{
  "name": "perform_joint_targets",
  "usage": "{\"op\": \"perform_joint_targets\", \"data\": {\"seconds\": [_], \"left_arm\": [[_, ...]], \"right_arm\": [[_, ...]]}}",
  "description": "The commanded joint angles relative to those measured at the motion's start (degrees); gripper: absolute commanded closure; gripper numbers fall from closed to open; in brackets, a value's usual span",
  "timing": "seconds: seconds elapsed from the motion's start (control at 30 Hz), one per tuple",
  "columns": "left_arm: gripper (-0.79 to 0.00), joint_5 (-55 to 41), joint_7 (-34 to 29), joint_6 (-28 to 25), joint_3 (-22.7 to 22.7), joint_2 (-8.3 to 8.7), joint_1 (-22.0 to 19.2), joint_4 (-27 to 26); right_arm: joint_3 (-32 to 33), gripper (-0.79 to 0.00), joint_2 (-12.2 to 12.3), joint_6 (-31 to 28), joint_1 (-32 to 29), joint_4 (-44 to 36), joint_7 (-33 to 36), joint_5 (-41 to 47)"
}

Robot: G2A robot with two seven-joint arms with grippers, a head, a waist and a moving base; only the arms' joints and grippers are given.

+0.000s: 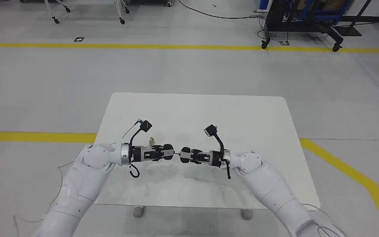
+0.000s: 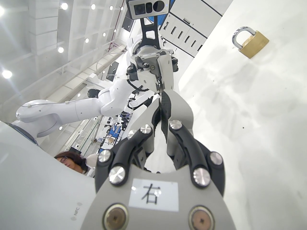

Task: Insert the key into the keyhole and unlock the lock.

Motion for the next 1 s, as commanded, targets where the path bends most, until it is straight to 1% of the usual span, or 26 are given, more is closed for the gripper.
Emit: {"op": "perform_joint_targets", "data": {"seconds": [0.0, 0.07, 0.17, 0.3, 0.33, 0.4, 0.47, 0.57, 0.63, 0.7, 0.77, 0.83, 0.87, 0.9, 0.97], "left_arm": [[-0.785, 0.63, 0.61, -0.57, -0.10, 0.14, -0.20, 0.46], [-0.785, 1.97, 1.97, -0.28, -0.53, 0.28, -0.40, 1.13], [-0.785, 6.12, 5.64, -0.09, -1.09, 0.46, -0.21, 0.59], [-0.785, 18.31, 15.68, 0.23, -3.11, 0.92, 1.02, -1.95], [-0.785, 22.92, 19.87, 0.69, -3.73, 1.04, 2.08, -3.60], [-0.785, 29.21, 24.86, 1.76, -4.54, 1.24, 3.73, -6.17], [-0.785, 35.23, 29.18, 4.08, -5.50, 1.47, 5.32, -8.39], [-0.785, 44.63, 34.24, 10.04, -5.93, 1.64, 7.50, -11.05], [-0.785, 49.31, 36.58, 13.72, -5.31, 1.54, 8.29, -12.02], [-0.785, 51.93, 37.57, 16.23, -4.35, 1.33, 8.46, -12.25], [-0.754, 53.72, 37.15, 18.78, -3.33, 1.09, 7.94, -12.01], [-0.680, 55.74, 36.73, 21.36, -2.19, 0.81, 7.30, -11.73], [-0.674, 56.65, 36.37, 22.59, -1.55, 0.65, 6.97, -11.47], [-0.610, 57.38, 36.16, 23.52, -0.91, 0.48, 6.62, -11.27], [-0.533, 58.99, 35.46, 25.34, 0.29, 0.17, 5.82, -10.55]], "right_arm": [[0.11, 0.000, 0.05, -0.54, -0.05, 0.13, -0.39, 0.02], [0.46, 0.000, 0.13, -1.30, -0.24, 0.38, -1.23, 0.22], [1.21, 0.000, 0.35, -2.07, -0.64, 0.92, -2.48, 0.35], [2.89, 0.000, 0.88, -3.06, -1.49, 1.10, -4.17, 0.47], [3.76, 0.000, 1.17, -3.46, -1.96, 1.04, -4.83, 0.43], [5.00, 0.000, 1.59, -4.06, -2.85, 0.50, -5.73, 0.53], [6.13, 0.000, 1.97, -4.49, -3.82, -0.16, -6.50, 0.77], [7.48, 0.000, 2.40, -4.81, -4.92, -0.99, -7.98, 0.62], [7.68, 0.000, 2.46, -4.83, -5.10, -1.17, -8.38, 0.48], [7.68, 0.000, 2.46, -4.83, -5.10, -1.17, -8.38, 0.48], [7.68, 0.000, 2.46, -4.83, -5.10, -1.17, -8.38, 0.48], [7.68, 0.000, 2.46, -4.83, -5.10, -1.17, -8.38, 0.48], [7.68, 0.000, 2.46, -4.83, -5.10, -1.17, -8.38, 0.48], [7.68, 0.000, 2.46, -4.83, -5.10, -1.17, -8.38, 0.48], [7.68, 0.000, 2.46, -4.83, -5.10, -1.17, -8.38, 0.48]]}}
